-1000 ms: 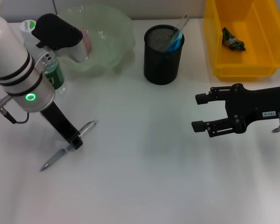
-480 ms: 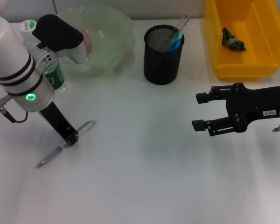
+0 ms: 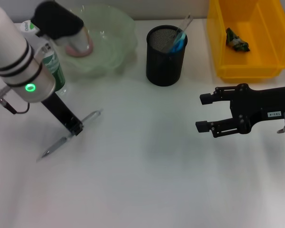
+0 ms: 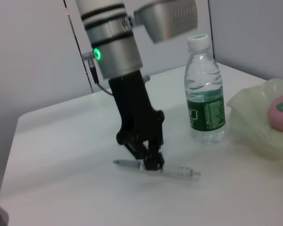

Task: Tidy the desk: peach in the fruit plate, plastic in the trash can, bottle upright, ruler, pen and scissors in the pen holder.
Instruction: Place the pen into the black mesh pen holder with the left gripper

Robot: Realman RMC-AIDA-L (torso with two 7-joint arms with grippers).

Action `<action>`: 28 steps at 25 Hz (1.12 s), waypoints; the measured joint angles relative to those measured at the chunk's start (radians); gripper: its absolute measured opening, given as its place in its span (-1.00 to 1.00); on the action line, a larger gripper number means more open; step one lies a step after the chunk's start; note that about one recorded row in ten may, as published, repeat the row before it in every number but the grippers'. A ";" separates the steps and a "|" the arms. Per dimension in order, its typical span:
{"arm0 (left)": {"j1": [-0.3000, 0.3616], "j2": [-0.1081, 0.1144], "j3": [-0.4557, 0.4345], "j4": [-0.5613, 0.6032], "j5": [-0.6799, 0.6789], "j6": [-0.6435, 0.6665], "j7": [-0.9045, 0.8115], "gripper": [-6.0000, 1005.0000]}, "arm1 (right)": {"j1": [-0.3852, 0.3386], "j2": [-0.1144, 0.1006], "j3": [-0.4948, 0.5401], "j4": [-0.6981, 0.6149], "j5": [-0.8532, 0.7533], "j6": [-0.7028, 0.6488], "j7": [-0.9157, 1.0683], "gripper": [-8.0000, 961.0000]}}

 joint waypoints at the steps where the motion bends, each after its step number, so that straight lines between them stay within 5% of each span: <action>1: 0.000 0.000 0.000 0.000 0.000 0.000 0.000 -0.73 | 0.000 0.000 0.000 0.000 0.000 0.000 0.000 0.69; 7: 0.014 0.008 -0.316 0.061 -0.243 0.056 0.192 -0.73 | -0.009 0.000 0.000 0.001 0.000 0.002 0.001 0.69; 8: 0.014 0.008 -0.316 0.061 -0.243 0.056 0.192 -0.73 | -0.009 0.000 0.000 0.001 0.000 0.002 0.001 0.69; 12: 0.017 0.015 -0.460 -0.049 -0.500 0.057 0.390 -0.73 | -0.014 -0.001 0.000 0.005 0.000 0.003 0.012 0.69; 19: 0.035 0.004 -0.485 -0.209 -0.778 -0.018 0.651 -0.73 | -0.024 -0.001 0.000 0.008 0.000 0.009 0.020 0.69; 28: 0.019 -0.007 -0.468 -0.589 -1.216 -0.186 1.165 -0.72 | -0.031 0.000 0.000 0.008 -0.010 0.016 0.024 0.69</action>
